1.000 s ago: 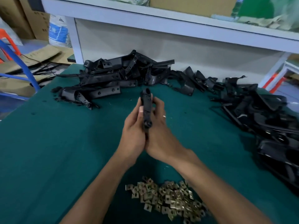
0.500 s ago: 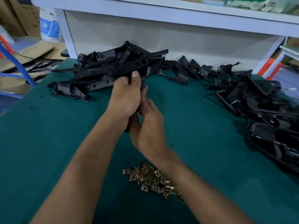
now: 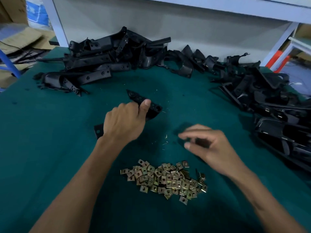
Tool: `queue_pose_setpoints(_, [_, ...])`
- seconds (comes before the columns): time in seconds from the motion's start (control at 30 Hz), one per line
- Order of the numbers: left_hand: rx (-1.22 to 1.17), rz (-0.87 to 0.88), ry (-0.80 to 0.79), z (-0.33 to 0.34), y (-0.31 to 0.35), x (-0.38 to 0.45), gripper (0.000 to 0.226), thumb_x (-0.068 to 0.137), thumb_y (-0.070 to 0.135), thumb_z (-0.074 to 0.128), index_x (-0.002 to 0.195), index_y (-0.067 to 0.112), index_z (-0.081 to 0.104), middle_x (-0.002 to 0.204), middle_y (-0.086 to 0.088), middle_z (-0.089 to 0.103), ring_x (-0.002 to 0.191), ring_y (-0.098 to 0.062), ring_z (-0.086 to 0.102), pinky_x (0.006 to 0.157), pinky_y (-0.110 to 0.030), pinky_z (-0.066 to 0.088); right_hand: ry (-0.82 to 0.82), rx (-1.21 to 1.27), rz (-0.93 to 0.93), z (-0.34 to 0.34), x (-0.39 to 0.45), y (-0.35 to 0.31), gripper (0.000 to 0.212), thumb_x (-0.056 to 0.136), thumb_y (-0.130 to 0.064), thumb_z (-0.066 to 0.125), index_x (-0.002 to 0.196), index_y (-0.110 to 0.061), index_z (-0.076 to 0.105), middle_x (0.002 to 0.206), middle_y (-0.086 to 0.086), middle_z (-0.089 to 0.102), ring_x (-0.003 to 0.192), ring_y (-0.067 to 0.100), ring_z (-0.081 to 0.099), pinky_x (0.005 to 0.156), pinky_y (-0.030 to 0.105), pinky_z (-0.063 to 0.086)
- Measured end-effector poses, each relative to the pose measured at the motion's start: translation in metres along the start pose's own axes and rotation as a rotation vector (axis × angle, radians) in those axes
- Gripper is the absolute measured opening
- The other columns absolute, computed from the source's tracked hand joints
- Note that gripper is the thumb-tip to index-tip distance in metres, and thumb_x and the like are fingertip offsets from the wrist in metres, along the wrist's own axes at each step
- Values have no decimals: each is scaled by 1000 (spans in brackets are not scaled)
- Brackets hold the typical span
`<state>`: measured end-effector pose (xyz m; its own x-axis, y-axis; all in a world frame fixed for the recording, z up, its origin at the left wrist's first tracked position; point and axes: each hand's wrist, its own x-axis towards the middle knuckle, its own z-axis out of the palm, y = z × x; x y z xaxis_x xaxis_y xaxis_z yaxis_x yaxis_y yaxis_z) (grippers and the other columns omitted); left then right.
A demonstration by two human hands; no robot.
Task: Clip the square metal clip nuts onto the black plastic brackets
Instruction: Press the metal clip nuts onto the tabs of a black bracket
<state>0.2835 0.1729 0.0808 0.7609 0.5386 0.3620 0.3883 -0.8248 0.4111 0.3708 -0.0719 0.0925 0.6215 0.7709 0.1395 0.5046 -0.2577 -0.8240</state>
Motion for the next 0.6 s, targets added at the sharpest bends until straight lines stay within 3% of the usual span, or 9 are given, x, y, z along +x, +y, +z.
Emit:
queue_pose_setpoints(0.13, [-55,30,-52,13,2,3,71,95,66,0,64,16,39,61,-4,45,55,-25,42,58,-39,33,-195,-67,84,-8,-25,8,23,84,-21,81,103,-35,79,105,-10,64,89,14,59,76,19,42])
queue_pose_setpoints(0.27, [-40,118,-55,19,6,0,66,97,67,2,63,20,34,56,-2,43,49,-22,41,53,-36,33,-211,-149,98,-5,-30,5,27,85,-22,82,103,-41,77,107,-12,58,81,14,57,66,25,46])
queue_pose_setpoints(0.37, [-12,205,-64,23,7,-8,60,96,69,5,64,24,29,54,3,40,45,-18,38,48,-32,28,-222,-219,81,-4,-26,3,21,86,-20,81,94,-38,76,105,-12,58,73,12,53,62,21,41])
queue_pose_setpoints(0.47, [-13,261,-53,25,6,-11,54,97,69,10,66,27,24,56,9,35,45,-9,33,47,-28,16,-250,-146,69,-7,-24,3,22,85,-15,81,88,-36,73,100,-9,62,74,15,54,62,24,44])
queue_pose_setpoints(0.6, [-17,250,-68,29,3,-8,62,94,73,6,76,23,37,60,11,39,50,-18,41,50,-34,28,-214,59,115,-10,-21,11,16,87,-16,79,87,-31,74,91,1,71,79,19,64,73,33,52])
